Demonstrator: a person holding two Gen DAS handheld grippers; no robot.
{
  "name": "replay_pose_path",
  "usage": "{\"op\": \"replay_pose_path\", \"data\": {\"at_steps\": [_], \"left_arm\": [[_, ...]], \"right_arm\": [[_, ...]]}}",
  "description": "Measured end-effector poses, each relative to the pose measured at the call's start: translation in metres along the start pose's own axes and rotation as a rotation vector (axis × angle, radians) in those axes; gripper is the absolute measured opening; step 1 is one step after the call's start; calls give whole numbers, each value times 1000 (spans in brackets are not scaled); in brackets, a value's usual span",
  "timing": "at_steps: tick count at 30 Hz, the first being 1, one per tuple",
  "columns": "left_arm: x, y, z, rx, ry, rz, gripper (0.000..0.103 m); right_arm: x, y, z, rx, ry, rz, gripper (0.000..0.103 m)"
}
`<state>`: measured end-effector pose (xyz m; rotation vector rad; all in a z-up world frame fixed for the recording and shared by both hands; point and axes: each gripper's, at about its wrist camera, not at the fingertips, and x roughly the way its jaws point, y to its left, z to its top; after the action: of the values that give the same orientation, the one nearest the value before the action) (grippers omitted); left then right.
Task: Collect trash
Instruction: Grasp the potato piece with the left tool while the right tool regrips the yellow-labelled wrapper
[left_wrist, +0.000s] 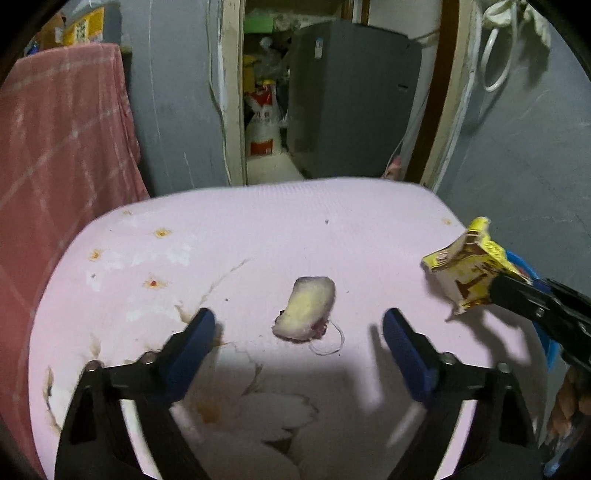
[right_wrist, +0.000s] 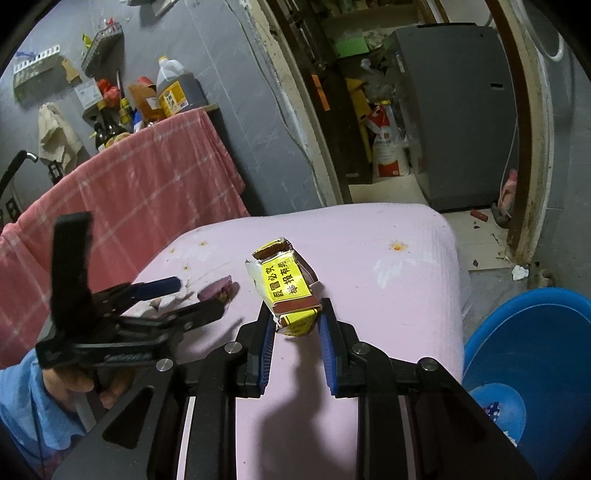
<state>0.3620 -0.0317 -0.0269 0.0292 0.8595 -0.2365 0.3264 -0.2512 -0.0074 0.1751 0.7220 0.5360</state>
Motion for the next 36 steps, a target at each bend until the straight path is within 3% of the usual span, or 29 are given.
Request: {"op": "replay_pose_path", "data": {"at_steps": [1, 3, 8, 14, 19, 28, 30, 32, 36], "left_arm": [[4, -1, -1, 2, 20, 2, 68], [11, 0, -1, 6, 51, 9, 58], [11, 1, -3, 1, 45, -15, 46], [9, -1, 0, -15, 42, -27, 24], [3, 0, 0, -35, 25, -33, 22], [-24, -1, -19, -53, -23, -40, 22], [-28, -1, -24, -52, -31, -40, 22], [-31, -1, -27, -52, -41, -44, 22], [-34, -1, -29, -70, -57, -62, 22]], "right_arm": [[0, 0, -1, -2, 2, -4, 21], [0, 0, -2, -6, 1, -15, 21], [1, 2, -5, -16, 3, -24, 21], [12, 2, -14, -4, 33, -46, 21], [11, 7, -19, -24, 24, -53, 13], [5, 10, -29, -31, 32, -25, 14], [2, 12, -31, -40, 44, -30, 20], [-3, 15, -35, -63, 58, -29, 38], [-14, 20, -43, -92, 59, -29, 48]]}}
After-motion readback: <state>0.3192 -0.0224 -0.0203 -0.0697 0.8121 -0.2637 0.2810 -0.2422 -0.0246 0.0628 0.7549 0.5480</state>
